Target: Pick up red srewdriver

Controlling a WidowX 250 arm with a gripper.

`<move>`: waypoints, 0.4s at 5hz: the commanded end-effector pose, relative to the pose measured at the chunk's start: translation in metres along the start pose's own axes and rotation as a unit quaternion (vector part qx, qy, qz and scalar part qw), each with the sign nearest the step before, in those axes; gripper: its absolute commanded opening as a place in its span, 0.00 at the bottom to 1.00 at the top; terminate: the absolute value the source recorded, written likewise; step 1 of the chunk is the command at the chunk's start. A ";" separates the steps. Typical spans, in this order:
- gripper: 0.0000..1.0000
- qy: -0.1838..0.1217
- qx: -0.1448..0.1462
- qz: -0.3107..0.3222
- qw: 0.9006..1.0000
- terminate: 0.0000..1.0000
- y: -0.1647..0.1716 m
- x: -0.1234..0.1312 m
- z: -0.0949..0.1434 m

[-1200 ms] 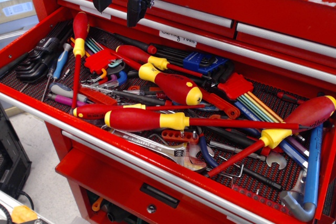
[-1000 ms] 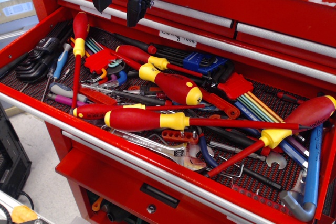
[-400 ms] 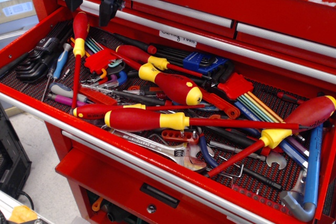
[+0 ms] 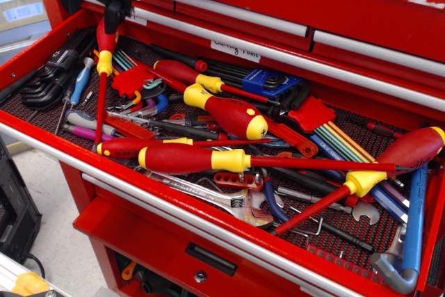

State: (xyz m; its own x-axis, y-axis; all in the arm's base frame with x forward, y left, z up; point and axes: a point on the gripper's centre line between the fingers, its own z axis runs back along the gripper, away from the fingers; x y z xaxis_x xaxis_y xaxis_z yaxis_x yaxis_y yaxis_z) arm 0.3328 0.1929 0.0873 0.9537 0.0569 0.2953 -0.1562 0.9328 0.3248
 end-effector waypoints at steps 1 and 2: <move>1.00 -0.032 -0.005 0.007 0.999 0.00 0.012 0.004 -0.027; 1.00 -0.032 -0.023 -0.001 0.999 0.00 0.008 0.009 -0.044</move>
State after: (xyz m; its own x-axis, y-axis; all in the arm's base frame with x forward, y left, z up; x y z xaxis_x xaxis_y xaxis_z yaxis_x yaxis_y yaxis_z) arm 0.3476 0.2109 0.0314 0.9474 0.0532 0.3156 -0.1378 0.9578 0.2522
